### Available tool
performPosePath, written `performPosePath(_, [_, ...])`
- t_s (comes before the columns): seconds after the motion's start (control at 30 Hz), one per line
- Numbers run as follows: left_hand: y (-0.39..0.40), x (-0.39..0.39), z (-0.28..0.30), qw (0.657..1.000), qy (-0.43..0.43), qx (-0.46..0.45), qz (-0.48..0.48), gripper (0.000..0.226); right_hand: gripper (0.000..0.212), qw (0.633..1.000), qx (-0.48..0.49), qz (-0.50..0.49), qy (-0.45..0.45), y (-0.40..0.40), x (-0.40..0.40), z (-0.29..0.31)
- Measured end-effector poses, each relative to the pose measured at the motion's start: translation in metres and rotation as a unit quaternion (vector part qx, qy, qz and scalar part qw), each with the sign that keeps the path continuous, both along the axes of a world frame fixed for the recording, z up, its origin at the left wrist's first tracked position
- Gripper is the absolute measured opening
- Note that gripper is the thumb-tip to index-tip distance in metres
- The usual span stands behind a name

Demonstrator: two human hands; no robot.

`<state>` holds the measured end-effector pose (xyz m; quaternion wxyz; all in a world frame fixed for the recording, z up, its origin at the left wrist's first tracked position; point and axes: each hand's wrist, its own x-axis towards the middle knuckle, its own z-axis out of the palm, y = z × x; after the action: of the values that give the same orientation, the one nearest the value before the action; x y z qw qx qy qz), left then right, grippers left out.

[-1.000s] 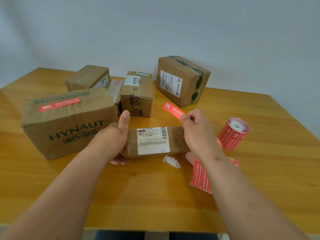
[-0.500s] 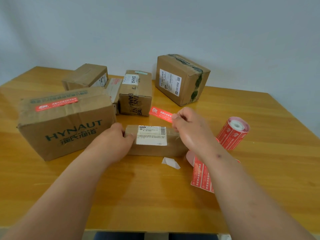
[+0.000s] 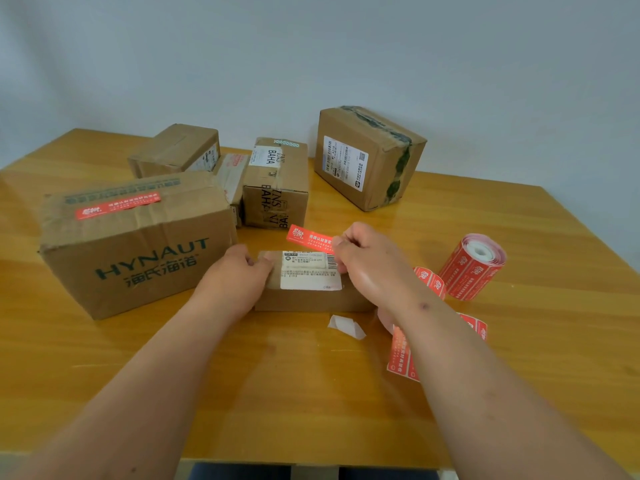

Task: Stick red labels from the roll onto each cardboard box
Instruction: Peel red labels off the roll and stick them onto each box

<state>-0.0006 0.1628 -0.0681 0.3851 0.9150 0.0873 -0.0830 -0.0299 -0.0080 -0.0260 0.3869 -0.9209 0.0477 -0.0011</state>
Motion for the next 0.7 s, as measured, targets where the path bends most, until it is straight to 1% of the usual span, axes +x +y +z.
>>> performPosePath(0.13, [0.001,-0.005,0.002,0.998,-0.027,-0.043,0.024,0.02,0.027,1.0,-0.005,0.003,0.022,-0.002,0.005,0.001])
performPosePath(0.2, [0.002,-0.006,0.003,0.997,-0.052,-0.042,0.027,0.015,0.027,0.999,-0.015,0.006,0.03,-0.001,0.007,0.002])
performPosePath(0.27, [0.0,-0.01,0.005,0.994,-0.108,0.004,0.01,0.012,0.026,0.999,-0.026,0.008,0.029,0.0,0.008,0.002])
performPosePath(0.37, [-0.004,-0.019,0.003,0.968,-0.214,0.118,-0.051,0.031,0.025,0.999,-0.041,0.012,0.022,0.001,0.008,0.001])
performPosePath(0.4, [-0.006,-0.021,0.001,0.956,-0.239,0.149,-0.081,0.033,0.025,0.999,-0.041,0.014,0.02,0.001,0.008,0.001])
performPosePath(0.43, [-0.007,-0.022,0.0,0.948,-0.246,0.168,-0.112,0.033,0.025,0.999,-0.04,0.015,0.021,0.002,0.008,0.001])
performPosePath(0.57, [-0.001,-0.02,0.0,0.945,-0.189,0.187,-0.19,0.041,0.025,0.999,-0.034,0.013,0.025,0.004,0.01,0.0])
performPosePath(0.7, [0.01,-0.021,0.001,0.923,-0.189,0.218,-0.253,0.043,0.026,1.0,0.001,-0.008,0.026,0.004,0.01,-0.001])
